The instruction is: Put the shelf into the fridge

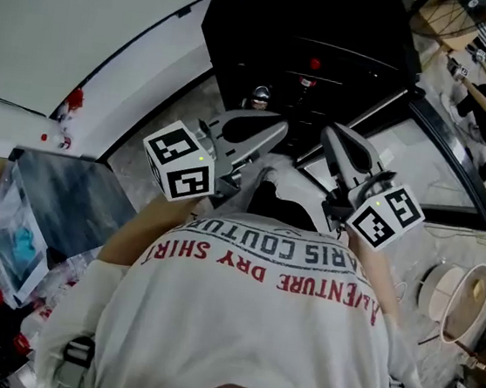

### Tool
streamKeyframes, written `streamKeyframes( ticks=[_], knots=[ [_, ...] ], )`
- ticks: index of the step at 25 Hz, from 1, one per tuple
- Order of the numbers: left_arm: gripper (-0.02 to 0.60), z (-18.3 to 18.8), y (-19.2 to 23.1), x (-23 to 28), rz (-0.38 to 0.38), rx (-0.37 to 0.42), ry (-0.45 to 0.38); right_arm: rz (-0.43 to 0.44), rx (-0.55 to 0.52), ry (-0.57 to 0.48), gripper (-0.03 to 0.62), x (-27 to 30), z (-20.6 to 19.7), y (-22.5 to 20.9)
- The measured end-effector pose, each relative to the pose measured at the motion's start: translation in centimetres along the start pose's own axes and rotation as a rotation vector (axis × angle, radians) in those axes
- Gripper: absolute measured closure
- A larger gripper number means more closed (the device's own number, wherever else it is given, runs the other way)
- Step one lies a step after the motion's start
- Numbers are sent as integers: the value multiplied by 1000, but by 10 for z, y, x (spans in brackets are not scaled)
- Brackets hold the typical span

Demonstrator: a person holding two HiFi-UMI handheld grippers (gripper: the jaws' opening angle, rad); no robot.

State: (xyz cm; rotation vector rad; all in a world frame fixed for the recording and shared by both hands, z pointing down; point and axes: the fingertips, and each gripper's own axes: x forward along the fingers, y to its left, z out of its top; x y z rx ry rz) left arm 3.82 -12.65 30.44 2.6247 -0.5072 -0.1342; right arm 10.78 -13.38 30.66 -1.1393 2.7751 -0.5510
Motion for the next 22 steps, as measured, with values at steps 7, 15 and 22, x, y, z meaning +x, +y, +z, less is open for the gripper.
streamKeyframes(
  ticks=[7, 15, 22],
  knots=[
    [548, 0, -15, -2, 17, 14, 11, 18, -5, -9, 569, -11, 0, 12],
    [546, -3, -20, -2, 47, 26, 23, 26, -1, -5, 569, -14, -7, 16],
    [546, -13, -35, -3, 34, 21, 29, 12, 1, -8, 569, -25, -12, 21]
  ],
)
